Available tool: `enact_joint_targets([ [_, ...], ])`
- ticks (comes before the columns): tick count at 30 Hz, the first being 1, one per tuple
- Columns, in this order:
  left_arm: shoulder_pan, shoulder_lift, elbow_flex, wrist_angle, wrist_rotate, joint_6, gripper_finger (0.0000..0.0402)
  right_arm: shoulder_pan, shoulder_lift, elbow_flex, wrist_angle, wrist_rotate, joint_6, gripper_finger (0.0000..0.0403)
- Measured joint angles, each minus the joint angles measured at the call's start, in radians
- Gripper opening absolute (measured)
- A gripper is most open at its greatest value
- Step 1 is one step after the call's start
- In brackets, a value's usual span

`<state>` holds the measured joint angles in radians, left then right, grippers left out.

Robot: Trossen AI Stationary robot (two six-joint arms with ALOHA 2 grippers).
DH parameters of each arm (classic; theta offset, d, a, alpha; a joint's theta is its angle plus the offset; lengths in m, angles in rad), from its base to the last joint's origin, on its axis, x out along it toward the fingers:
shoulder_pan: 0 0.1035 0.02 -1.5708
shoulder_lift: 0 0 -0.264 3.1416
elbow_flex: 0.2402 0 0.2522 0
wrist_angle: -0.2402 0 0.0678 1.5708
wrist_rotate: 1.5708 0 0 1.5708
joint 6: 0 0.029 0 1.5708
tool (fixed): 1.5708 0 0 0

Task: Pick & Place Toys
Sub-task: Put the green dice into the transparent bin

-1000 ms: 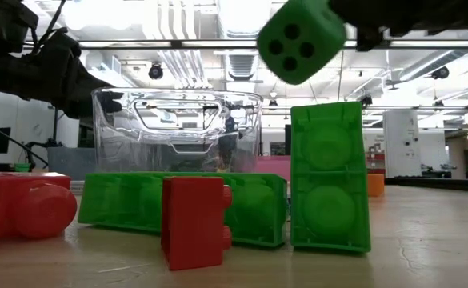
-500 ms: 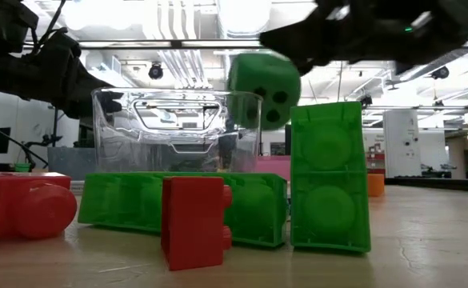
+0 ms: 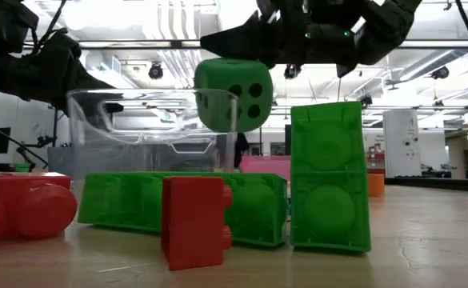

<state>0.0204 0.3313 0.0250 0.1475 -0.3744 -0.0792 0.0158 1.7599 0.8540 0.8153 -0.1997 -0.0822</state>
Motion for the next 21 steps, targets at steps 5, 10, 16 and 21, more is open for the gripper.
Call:
enact_joint_targets([
  [5,0.000,0.000,0.000,-0.015,0.000,0.000,0.0393,0.001,-0.024,-0.002,-0.038,-0.001,0.001,0.0020],
  [10,0.000,0.000,0.000,-0.018,0.000,0.000,0.0393,0.002,-0.080,-0.004,-0.069,0.024,0.004,0.0055],
  [16,0.000,0.000,0.000,-0.018,0.000,0.000,0.0393,0.004,-0.110,-0.004,-0.086,0.045,-0.002,0.0156],
  [21,0.000,0.000,0.000,-0.020,0.000,0.000,0.0393,0.041,-0.157,-0.004,-0.219,0.043,-0.029,0.0221],
])
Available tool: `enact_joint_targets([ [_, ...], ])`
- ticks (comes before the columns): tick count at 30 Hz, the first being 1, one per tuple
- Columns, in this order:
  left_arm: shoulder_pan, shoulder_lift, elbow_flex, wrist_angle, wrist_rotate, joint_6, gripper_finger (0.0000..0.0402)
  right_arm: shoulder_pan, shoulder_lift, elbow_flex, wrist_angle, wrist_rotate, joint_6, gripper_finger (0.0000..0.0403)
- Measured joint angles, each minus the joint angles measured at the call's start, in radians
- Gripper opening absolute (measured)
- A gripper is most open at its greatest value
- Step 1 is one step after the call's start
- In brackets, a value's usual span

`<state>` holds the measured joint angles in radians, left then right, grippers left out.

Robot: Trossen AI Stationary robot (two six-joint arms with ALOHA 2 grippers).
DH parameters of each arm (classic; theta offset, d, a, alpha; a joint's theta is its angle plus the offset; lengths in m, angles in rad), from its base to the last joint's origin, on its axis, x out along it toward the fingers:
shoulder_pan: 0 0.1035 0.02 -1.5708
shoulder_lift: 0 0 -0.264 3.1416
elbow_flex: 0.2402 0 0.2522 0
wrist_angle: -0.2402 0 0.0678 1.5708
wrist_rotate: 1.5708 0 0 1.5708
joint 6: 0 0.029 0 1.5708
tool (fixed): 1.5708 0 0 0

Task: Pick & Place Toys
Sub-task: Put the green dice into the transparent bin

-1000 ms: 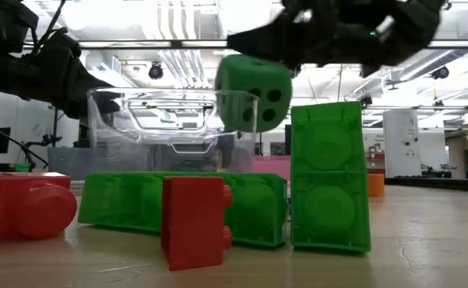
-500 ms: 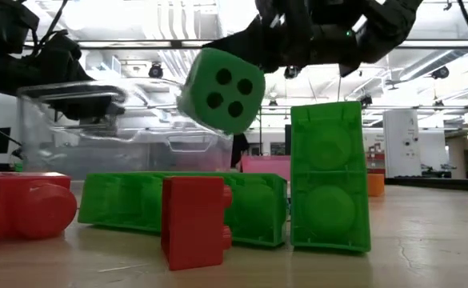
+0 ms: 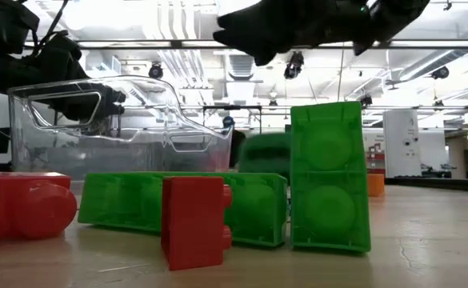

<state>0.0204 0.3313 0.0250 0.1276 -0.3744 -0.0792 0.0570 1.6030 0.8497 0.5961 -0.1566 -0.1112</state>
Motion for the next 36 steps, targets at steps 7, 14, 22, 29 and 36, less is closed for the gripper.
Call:
enact_joint_targets([
  [7,0.000,0.000,0.000,0.000,0.000,0.000,0.0392,0.066,-0.045,0.010,-0.345,0.144,0.006,0.0250],
  [14,0.000,0.000,0.000,0.000,0.000,-0.004,0.0392,0.118,-0.045,0.043,-0.620,0.250,0.101,0.0252],
  [22,0.000,0.000,0.000,0.000,0.000,-0.004,0.0392,0.211,-0.013,0.089,-0.779,0.386,0.122,0.0252],
  [29,0.000,0.000,0.000,0.000,0.000,-0.004,0.0392,0.249,0.080,0.130,-0.860,0.530,0.134,0.0252],
  [36,0.000,0.000,0.000,0.000,0.000,-0.005,0.0392,0.280,0.187,0.184,-0.895,0.670,0.134,0.0221],
])
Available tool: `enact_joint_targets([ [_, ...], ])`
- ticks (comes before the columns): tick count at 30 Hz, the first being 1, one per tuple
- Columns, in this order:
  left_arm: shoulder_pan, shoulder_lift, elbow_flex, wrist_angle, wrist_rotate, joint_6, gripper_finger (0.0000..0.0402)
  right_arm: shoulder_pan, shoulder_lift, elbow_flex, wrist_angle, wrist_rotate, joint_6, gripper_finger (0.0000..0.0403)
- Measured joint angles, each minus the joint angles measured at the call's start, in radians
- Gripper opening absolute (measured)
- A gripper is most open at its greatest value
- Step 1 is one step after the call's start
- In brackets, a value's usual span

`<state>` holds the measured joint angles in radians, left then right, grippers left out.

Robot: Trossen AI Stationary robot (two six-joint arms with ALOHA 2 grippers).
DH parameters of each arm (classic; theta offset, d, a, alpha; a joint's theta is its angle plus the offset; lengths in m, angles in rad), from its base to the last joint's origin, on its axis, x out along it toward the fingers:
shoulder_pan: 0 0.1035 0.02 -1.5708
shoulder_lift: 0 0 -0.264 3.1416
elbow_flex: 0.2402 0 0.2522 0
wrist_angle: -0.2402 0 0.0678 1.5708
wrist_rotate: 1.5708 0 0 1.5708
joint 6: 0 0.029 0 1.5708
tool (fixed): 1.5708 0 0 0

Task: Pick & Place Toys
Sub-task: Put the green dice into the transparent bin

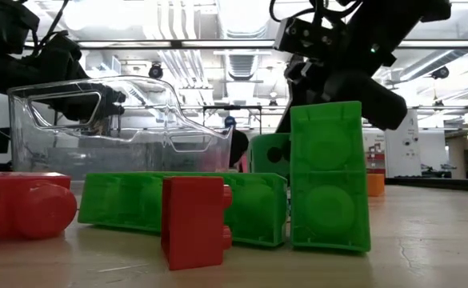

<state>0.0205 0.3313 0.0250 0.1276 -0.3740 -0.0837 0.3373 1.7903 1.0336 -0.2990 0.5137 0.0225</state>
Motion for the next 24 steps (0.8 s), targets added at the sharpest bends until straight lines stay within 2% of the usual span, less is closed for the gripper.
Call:
enact_joint_targets([
  [7,0.000,0.000,0.000,-0.001,0.000,-0.002,0.0392,0.037,0.076,0.075,-0.096,0.026,-0.002,0.0074],
  [17,0.000,0.001,0.000,-0.006,0.000,-0.003,0.0392,0.072,0.069,0.145,-0.221,0.067,0.062,0.0067],
  [24,0.000,0.000,0.000,-0.015,0.000,-0.003,0.0392,0.100,-0.023,0.150,-0.270,0.049,0.078,0.0047],
])
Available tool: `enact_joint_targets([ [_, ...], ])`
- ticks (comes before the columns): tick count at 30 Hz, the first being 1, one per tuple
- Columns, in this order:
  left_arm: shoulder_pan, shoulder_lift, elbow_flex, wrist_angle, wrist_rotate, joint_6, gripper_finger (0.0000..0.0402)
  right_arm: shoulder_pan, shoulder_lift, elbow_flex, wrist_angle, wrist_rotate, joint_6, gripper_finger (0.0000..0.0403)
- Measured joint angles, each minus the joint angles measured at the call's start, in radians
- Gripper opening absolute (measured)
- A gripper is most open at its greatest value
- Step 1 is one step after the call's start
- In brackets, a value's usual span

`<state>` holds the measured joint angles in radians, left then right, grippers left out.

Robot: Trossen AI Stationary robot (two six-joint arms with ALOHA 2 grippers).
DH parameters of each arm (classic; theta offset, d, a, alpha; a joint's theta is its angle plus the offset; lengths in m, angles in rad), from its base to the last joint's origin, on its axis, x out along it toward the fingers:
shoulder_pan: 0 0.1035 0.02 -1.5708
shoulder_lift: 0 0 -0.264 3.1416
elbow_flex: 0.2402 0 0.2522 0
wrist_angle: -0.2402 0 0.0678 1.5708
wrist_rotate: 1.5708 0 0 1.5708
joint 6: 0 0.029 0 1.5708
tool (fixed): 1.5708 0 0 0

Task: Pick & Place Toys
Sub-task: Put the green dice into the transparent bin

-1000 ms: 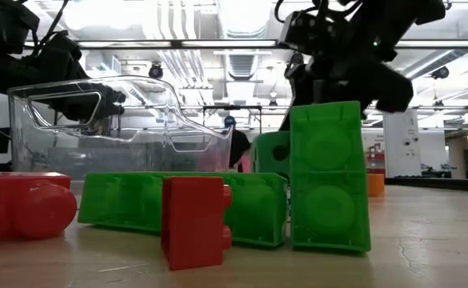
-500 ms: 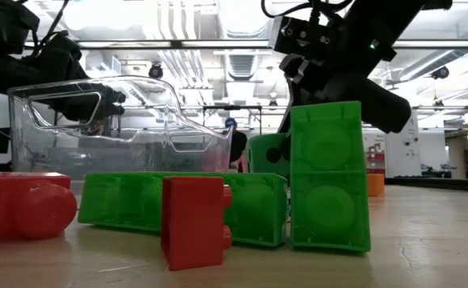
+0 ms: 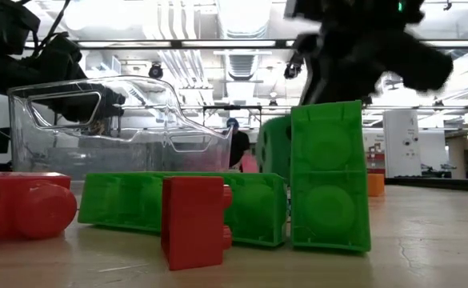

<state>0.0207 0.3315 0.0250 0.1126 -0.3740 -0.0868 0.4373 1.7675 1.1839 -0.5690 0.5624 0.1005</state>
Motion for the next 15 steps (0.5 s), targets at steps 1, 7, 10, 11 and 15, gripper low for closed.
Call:
enact_joint_targets([
  [1,0.000,-0.001,0.000,-0.003,0.000,0.000,0.0392,0.003,-0.017,0.000,0.004,0.006,0.001,0.0047],
  [7,0.000,0.000,0.000,-0.005,0.000,0.000,0.0393,0.016,-0.114,-0.002,0.017,0.029,0.005,0.0044],
  [10,0.000,0.000,0.000,-0.005,0.000,0.000,0.0393,0.016,-0.161,-0.008,0.060,0.039,-0.018,0.0043],
  [11,0.000,0.000,0.000,-0.005,0.000,0.000,0.0393,0.015,-0.173,-0.011,0.090,0.042,-0.040,0.0043],
  [15,0.000,0.000,0.000,-0.005,0.000,0.000,0.0393,-0.011,-0.201,-0.012,0.263,0.028,-0.174,0.0040],
])
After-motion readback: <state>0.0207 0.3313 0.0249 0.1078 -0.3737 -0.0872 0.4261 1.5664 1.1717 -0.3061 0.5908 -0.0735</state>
